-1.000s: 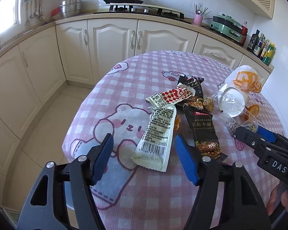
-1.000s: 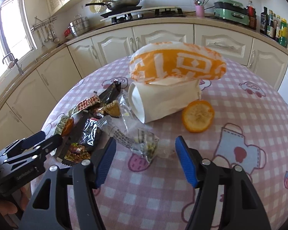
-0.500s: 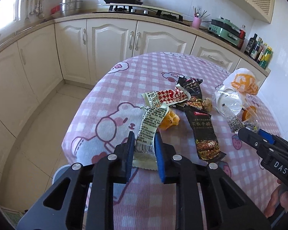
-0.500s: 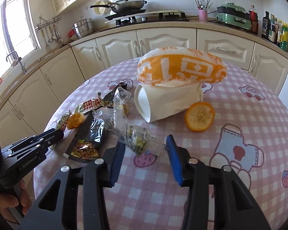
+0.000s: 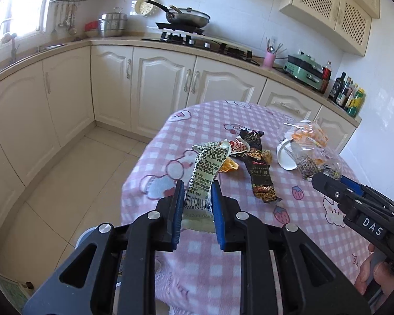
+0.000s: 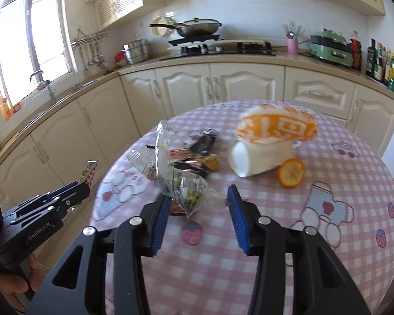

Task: Collect trash
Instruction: 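Carry both items over the blue bin and open both tools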

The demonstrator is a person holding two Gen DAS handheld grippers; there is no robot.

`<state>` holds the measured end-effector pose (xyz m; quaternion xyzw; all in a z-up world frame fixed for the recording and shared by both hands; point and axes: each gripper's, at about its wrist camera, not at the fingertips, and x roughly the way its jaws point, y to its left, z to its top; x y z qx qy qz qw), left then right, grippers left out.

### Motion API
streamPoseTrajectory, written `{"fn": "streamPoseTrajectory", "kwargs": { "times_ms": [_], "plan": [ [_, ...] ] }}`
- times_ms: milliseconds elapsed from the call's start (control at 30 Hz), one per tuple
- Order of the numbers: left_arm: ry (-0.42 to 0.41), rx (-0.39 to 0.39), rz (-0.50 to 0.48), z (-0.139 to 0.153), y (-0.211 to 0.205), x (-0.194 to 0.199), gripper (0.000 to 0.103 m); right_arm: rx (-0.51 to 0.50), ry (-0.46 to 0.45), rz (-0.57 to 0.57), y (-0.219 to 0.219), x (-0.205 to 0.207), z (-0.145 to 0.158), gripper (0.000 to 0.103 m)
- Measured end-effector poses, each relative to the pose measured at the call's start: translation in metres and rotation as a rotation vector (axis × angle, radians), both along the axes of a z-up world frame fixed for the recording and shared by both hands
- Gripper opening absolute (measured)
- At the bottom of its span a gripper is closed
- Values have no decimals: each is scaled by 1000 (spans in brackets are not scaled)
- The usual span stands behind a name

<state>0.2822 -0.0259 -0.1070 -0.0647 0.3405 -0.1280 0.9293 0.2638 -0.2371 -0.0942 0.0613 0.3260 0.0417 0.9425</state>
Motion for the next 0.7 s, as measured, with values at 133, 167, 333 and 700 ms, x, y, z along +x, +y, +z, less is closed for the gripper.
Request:
{"fn": "streamPoseTrajectory", "kwargs": {
  "times_ms": [133, 167, 333, 700],
  "plan": [
    [-16, -9, 53, 4, 28, -15, 19, -4, -13, 80, 39, -1, 8, 44],
    [-19, -10, 68, 5, 35, -18, 19, -5, -15, 106, 52, 0, 9, 44],
    [-4, -18, 172, -3, 83, -32, 19, -12, -3, 230, 112, 6, 3, 44],
    [117, -34, 360, -55, 167, -29, 19, -21, 129, 423, 228, 37, -58, 44]
  ]
}}
